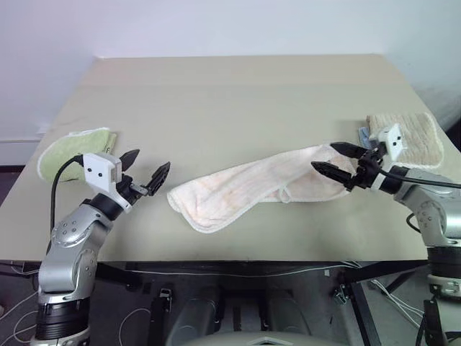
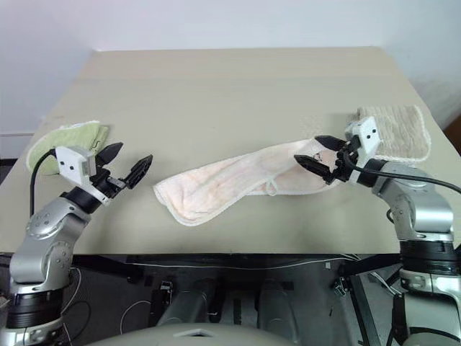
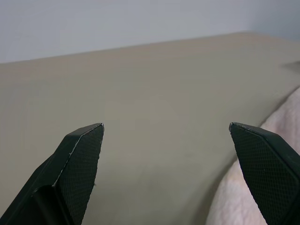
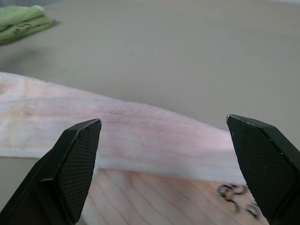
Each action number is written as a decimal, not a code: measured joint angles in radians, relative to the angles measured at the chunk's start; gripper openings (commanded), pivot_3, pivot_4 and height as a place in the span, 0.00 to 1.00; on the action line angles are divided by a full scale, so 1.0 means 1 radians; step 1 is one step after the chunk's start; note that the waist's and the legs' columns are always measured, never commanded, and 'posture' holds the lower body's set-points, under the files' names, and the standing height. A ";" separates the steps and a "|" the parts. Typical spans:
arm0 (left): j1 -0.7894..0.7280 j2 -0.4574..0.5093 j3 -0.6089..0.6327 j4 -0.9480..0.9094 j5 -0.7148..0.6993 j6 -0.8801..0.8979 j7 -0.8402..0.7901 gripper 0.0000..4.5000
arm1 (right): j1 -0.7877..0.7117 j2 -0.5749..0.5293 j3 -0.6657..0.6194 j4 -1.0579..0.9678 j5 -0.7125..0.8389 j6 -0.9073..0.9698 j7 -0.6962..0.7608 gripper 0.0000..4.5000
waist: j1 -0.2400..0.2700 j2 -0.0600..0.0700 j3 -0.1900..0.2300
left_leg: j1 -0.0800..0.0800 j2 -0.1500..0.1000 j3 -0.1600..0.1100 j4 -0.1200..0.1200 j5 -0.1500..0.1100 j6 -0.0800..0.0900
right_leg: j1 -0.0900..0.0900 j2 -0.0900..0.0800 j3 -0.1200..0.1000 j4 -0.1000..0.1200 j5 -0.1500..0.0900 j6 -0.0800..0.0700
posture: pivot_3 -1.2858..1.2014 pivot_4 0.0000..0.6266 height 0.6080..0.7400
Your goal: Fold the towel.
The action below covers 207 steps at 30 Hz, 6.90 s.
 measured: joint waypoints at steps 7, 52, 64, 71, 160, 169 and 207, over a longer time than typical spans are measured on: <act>0.005 0.028 0.020 -0.007 0.000 0.007 0.006 1.00 | -0.070 0.039 0.026 0.043 -0.020 -0.029 0.002 1.00 | 0.003 0.000 0.000 | 0.000 0.000 0.000 0.000 0.000 0.000 | 0.000 0.000 0.000 0.000 0.000 0.000 | 0.52 0.24 1.00; -0.173 0.023 -0.263 0.058 -0.051 0.059 -0.333 1.00 | -0.585 -0.150 0.292 1.099 -0.704 -0.710 -0.073 1.00 | -0.028 0.001 0.001 | 0.001 0.000 0.002 0.000 0.002 -0.001 | -0.001 0.000 0.002 0.004 0.000 0.000 | 0.52 0.24 1.00; -0.113 0.001 -0.266 0.022 -0.042 0.059 -0.276 1.00 | -0.652 -0.080 0.318 1.140 -0.747 -0.779 -0.069 1.00 | -0.025 0.001 0.001 | 0.002 -0.001 0.002 0.000 0.001 -0.001 | -0.001 0.000 0.002 0.005 0.000 0.000 | 0.52 0.24 1.00; -0.113 -0.008 -0.265 0.022 -0.033 0.046 -0.250 1.00 | -0.658 -0.079 0.379 1.170 -0.827 -0.809 -0.134 1.00 | -0.025 0.001 0.001 | 0.002 -0.001 0.002 0.000 0.002 -0.002 | -0.001 0.000 0.002 0.005 0.000 0.000 | 0.52 0.24 1.00; -0.018 0.108 -0.410 0.019 0.219 -0.143 -0.344 1.00 | -0.885 0.109 0.242 0.701 -0.603 -0.516 -0.104 0.01 | -0.028 0.005 0.003 | 0.007 -0.001 0.002 -0.004 0.001 -0.002 | 0.000 0.001 0.004 0.006 0.000 -0.001 | 0.52 0.24 1.00; -0.086 0.139 -0.519 0.118 0.376 -0.265 -0.377 1.00 | -0.880 0.104 0.241 0.676 -0.607 -0.498 -0.104 0.01 | -0.026 0.005 0.003 | 0.007 -0.001 0.002 -0.004 0.001 -0.002 | 0.000 0.001 0.004 0.006 0.000 -0.001 | 0.52 0.24 1.00; -0.158 -0.010 -0.278 0.187 0.139 -0.222 -0.301 0.01 | -0.822 0.067 0.252 0.681 -0.645 -0.526 -0.160 0.00 | -0.027 0.005 0.004 | 0.007 -0.001 0.002 -0.003 0.002 -0.002 | 0.000 0.001 0.003 0.007 0.000 -0.001 | 0.52 0.24 1.00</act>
